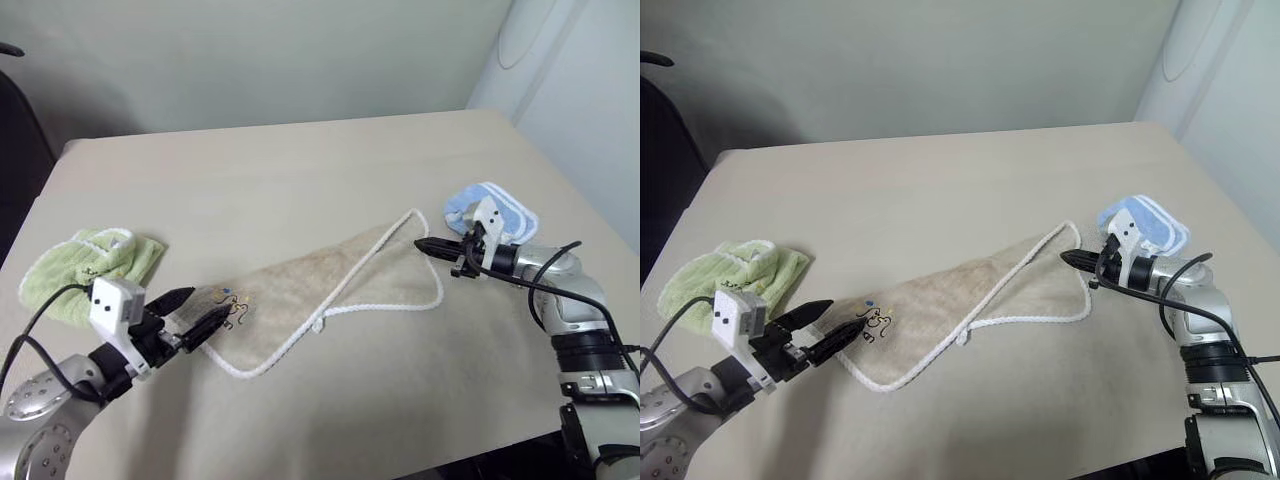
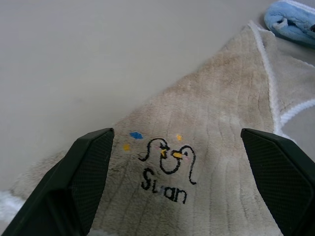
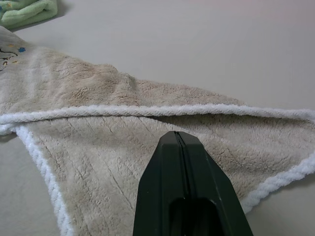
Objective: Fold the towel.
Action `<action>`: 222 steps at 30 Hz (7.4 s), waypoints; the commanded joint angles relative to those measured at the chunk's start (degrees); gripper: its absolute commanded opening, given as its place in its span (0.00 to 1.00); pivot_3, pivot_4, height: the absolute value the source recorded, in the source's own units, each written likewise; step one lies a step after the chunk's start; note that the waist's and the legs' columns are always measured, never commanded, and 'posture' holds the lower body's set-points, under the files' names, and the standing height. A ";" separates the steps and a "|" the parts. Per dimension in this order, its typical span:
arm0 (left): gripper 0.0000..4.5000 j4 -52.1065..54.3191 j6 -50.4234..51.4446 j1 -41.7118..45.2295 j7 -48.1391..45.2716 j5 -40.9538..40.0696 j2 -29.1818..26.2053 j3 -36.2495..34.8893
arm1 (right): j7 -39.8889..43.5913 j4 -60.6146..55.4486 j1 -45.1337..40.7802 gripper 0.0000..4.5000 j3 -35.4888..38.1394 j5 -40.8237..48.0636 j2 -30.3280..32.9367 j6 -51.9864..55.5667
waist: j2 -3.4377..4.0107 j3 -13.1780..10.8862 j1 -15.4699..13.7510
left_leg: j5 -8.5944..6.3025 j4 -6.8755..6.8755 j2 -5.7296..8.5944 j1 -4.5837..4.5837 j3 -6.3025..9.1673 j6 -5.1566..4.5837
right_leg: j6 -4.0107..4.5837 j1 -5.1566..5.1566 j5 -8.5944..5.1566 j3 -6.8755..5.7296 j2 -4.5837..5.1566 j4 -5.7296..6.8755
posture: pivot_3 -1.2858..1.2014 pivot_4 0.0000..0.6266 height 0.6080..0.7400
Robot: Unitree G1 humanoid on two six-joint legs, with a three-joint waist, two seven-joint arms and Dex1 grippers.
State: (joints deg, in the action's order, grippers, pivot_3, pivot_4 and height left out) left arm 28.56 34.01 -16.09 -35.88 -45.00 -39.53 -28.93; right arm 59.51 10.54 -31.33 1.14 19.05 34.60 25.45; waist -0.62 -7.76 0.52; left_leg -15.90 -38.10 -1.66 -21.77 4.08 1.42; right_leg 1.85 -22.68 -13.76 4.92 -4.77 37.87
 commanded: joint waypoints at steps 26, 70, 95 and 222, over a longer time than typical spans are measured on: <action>0.99 4.38 0.19 2.22 0.90 4.09 -0.36 4.42 | -1.00 11.21 -7.67 0.00 -0.85 -5.50 1.06 -11.77 | 0.01 0.00 0.06 | -0.05 0.04 0.00 0.05 -0.01 -0.09 | 0.01 0.00 0.01 0.00 0.00 0.03 | 0.52 0.24 1.00; 1.00 5.42 -3.41 2.04 1.06 9.77 3.64 10.78 | -21.04 67.35 -41.43 0.88 0.56 -25.57 -11.64 -16.25 | 0.16 -0.01 0.15 | -0.17 0.10 -0.03 -0.10 0.04 -0.20 | 0.19 -0.21 0.05 -0.06 0.02 0.07 | 0.52 0.24 1.00; 1.00 3.43 -3.86 4.13 -0.24 11.20 3.95 11.26 | -21.51 66.87 -39.38 0.22 4.95 -24.18 -12.46 -11.42 | 0.15 -0.01 0.50 | -0.27 0.11 -0.03 -0.10 0.04 -0.37 | 0.20 -0.22 0.04 -0.07 0.02 0.07 | 0.52 0.24 1.00; 0.00 -14.45 8.73 26.25 -13.45 -11.10 -11.53 -16.37 | 6.93 28.98 -25.18 0.00 7.38 -3.96 4.68 -15.08 | 0.71 0.15 1.99 | 0.29 0.50 -0.04 -0.48 0.10 0.57 | 0.29 -0.63 -0.31 0.00 -0.07 -0.02 | 0.52 0.24 1.00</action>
State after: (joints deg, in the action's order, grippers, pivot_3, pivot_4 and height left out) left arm 8.53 41.50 13.27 -47.18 -53.82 -50.57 -40.43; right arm 63.36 46.84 -59.20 7.77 11.89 37.75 6.80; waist 0.09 -7.61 2.51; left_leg -15.60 -37.58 -1.70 -22.28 4.18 1.99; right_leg 2.15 -23.37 -14.08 4.93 -4.84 37.81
